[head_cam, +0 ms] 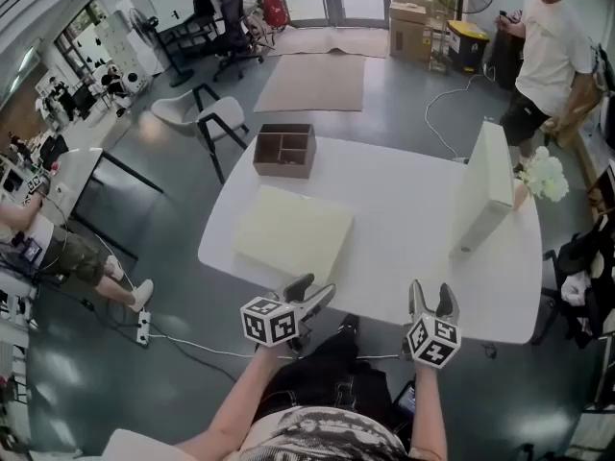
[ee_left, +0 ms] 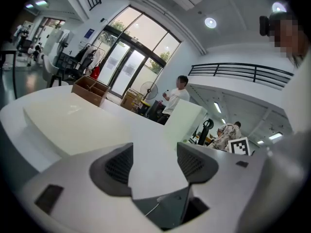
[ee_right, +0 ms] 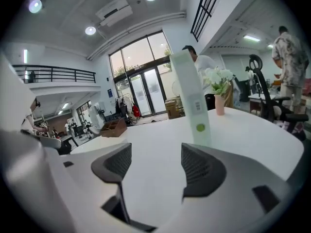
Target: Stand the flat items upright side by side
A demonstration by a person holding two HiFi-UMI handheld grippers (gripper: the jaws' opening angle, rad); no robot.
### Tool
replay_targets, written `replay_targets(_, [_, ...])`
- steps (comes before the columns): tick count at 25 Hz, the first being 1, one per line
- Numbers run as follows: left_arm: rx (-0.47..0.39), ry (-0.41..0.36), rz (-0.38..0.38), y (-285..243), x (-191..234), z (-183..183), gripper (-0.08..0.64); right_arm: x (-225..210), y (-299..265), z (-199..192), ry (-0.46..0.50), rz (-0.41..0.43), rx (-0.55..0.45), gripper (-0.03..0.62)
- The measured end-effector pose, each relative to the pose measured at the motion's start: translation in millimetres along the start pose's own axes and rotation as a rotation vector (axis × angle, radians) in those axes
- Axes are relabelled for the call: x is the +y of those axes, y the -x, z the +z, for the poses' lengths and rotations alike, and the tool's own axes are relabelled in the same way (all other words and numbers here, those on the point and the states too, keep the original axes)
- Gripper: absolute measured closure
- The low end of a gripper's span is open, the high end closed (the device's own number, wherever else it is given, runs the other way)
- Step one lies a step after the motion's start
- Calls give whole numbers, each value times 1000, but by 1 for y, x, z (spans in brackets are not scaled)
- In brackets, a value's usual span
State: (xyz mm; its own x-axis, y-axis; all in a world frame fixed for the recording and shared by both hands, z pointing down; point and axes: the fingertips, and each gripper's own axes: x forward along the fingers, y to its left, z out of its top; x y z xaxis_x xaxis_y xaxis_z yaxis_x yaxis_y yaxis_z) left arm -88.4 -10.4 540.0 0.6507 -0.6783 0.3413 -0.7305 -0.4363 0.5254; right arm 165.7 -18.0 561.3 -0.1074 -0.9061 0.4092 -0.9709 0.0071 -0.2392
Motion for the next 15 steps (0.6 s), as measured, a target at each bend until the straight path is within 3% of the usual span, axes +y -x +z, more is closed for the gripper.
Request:
replay_targets(8, [-99,72,150,47,52,17,284,60,-24,-3,6,166,47,270])
replay_targets(15, [-153,133,263,73,131,38,273,119,-74,-5,10,272,109,270])
